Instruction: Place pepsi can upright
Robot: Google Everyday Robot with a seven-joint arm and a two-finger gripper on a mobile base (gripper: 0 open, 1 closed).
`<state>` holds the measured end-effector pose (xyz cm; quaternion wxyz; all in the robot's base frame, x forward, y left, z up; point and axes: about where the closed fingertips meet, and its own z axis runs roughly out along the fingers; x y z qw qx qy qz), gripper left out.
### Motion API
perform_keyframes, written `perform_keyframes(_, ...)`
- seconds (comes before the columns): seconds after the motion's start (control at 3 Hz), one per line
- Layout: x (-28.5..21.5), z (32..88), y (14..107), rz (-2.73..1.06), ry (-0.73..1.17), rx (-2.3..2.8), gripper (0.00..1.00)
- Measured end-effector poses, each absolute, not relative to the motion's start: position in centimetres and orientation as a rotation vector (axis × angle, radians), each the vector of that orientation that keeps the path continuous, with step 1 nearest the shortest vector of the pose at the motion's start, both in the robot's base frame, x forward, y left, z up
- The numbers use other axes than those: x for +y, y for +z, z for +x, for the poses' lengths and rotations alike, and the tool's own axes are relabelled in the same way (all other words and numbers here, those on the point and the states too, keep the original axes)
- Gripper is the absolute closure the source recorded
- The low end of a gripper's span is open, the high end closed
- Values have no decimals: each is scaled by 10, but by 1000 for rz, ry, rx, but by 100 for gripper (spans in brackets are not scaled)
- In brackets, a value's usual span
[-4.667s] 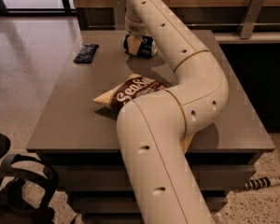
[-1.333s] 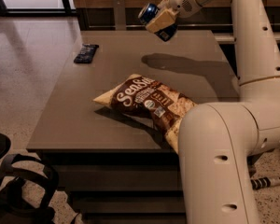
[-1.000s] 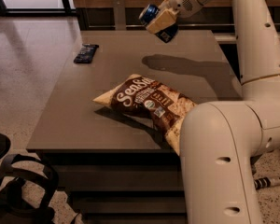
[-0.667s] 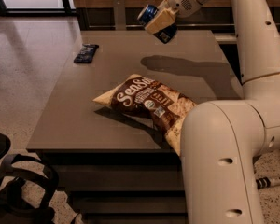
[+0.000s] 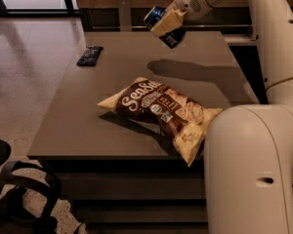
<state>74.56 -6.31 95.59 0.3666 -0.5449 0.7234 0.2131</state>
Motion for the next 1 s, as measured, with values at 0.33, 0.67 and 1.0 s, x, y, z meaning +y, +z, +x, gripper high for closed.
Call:
perform_keyframes(0.33, -65, 735, 949, -1375, 545, 1912, 100)
perform_keyframes(0.67, -61, 721, 934, -1330, 574, 1937, 100)
perform_keyframes(1.0, -51, 721, 926, -1265, 643, 1878, 100)
